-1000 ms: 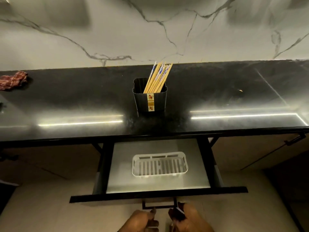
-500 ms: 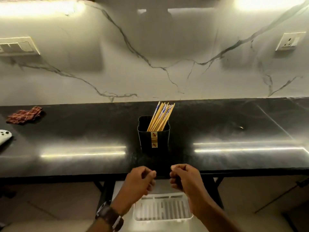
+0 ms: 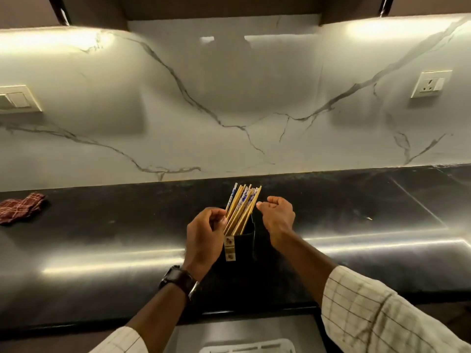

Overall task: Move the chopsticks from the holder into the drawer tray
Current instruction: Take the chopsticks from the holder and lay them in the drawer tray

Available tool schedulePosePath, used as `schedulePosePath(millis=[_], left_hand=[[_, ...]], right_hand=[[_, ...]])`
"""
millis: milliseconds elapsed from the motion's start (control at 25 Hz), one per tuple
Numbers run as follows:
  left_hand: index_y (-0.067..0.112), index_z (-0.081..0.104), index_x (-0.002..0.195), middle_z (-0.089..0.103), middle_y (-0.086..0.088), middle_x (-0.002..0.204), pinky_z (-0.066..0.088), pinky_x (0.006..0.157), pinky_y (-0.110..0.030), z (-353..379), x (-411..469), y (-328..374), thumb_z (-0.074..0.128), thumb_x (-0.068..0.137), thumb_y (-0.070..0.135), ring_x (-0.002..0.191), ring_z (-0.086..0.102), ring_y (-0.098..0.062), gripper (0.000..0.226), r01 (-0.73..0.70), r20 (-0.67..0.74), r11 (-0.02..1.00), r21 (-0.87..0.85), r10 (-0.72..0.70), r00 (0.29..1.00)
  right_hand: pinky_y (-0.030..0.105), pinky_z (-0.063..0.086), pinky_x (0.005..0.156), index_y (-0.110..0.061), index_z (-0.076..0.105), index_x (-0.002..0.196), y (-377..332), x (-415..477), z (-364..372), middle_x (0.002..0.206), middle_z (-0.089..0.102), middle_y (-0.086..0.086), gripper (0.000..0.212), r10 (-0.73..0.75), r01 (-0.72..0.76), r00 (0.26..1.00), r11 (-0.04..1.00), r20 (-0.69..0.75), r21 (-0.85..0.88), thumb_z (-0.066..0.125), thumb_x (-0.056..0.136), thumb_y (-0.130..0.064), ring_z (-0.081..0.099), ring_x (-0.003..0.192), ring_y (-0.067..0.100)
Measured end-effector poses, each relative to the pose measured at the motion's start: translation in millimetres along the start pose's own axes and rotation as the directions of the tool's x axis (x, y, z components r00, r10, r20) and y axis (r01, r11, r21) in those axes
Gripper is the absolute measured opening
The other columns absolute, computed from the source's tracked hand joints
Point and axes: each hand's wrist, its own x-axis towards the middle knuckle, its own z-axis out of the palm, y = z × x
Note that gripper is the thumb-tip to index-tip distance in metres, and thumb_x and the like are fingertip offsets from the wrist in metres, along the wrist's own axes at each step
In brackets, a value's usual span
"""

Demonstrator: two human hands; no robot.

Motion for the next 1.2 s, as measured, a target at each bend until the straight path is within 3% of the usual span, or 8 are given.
schedulePosePath(millis=[120,240,360,440,560,800,1040,1200], left_hand=[[0.034,0.068,0.097,0.071,0.015,0.095,0.049,0.07,-0.001,9.9,14.4,0.4,0.069,0.094,0.01,0.085,0.067,0.007,0.024,0.08,0.011,0.994,-0.072,-0.079,0.997],[0.039,0.064,0.092,0.071,0.015,0.093,0.049,0.069,-0.002,16.2,24.0,-2.6,0.069,0.094,0.008,0.089,0.064,0.012,0.031,0.139,0.012,0.984,-0.108,-0.139,0.99],[0.03,0.068,0.097,0.072,0.013,0.095,0.05,0.07,-0.003,20.6,26.4,-10.1,0.067,0.096,0.009,0.088,0.067,0.008,0.021,0.188,0.012,0.972,-0.139,-0.188,0.982],[0.024,0.07,0.102,0.073,0.011,0.098,0.052,0.071,-0.005,23.8,27.3,-16.0,0.066,0.097,0.011,0.087,0.069,0.001,0.015,0.231,0.024,0.959,-0.164,-0.23,0.973],[0.02,0.072,0.105,0.073,0.01,0.099,0.054,0.072,-0.009,28.5,27.8,-22.8,0.065,0.097,0.01,0.088,0.069,0.002,0.014,0.28,0.03,0.939,-0.199,-0.28,0.96],[0.017,0.071,0.106,0.073,0.005,0.101,0.061,0.082,-0.025,36.4,26.2,-25.5,0.063,0.098,0.009,0.096,0.07,-0.01,0.014,0.316,0.049,0.907,-0.279,-0.315,0.948],[0.017,0.072,0.103,0.074,0.003,0.101,0.062,0.087,-0.037,42.2,24.5,-22.1,0.064,0.097,0.009,0.095,0.072,-0.012,0.013,0.319,0.057,0.891,-0.323,-0.318,0.946],[0.016,0.072,0.104,0.074,-0.001,0.101,0.062,0.086,-0.04,44.1,23.3,-18.7,0.065,0.097,0.009,0.093,0.072,-0.014,0.012,0.311,0.056,0.896,-0.318,-0.31,0.949]], right_hand=[[0.016,0.045,0.051,-0.015,0.066,0.131,-5.7,25.8,14.3,0.08,0.07,-0.008,0.047,0.035,-0.032,0.998,0.997,0.042,-0.074,0.082,0.088,-0.027,0.064,0.063,0.0],[0.018,0.052,0.051,-0.022,0.078,0.094,-5.8,43.2,27.3,0.072,0.077,-0.006,0.017,0.012,-0.003,0.999,0.981,0.046,-0.196,0.083,0.086,-0.036,0.071,0.053,0.001],[0.029,0.063,0.062,-0.02,0.073,0.078,-4.7,50.0,36.1,0.072,0.076,-0.007,0.019,-0.04,0.046,0.999,0.954,0.027,-0.297,0.081,0.088,-0.034,0.075,0.062,0.007],[0.027,0.059,0.057,-0.018,0.071,0.073,-6.7,51.9,39.2,0.072,0.074,-0.005,0.022,-0.07,0.065,0.998,0.926,0.0,-0.373,0.079,0.09,-0.03,0.074,0.064,0.01],[0.028,0.054,0.051,-0.014,0.069,0.07,-10.3,52.3,41.5,0.069,0.072,-0.001,0.024,-0.1,0.078,0.995,0.9,-0.028,-0.429,0.074,0.092,-0.022,0.071,0.062,0.014],[0.044,0.067,0.067,-0.007,0.074,0.076,-15.7,50.9,35.5,0.071,0.077,0.003,0.025,-0.1,0.089,0.995,0.927,-0.011,-0.363,0.084,0.086,-0.028,0.078,0.066,0.019],[0.043,0.067,0.066,-0.012,0.07,0.074,-19.4,46.9,28.5,0.073,0.075,0.0,0.025,-0.162,0.157,0.986,0.901,0.021,-0.405,0.074,0.095,-0.025,0.077,0.065,0.016],[0.035,0.062,0.057,-0.014,0.065,0.07,-35.1,32.0,19.4,0.068,0.071,0.001,0.031,-0.296,0.276,0.955,0.846,0.027,-0.456,0.069,0.098,-0.025,0.071,0.059,0.015]])
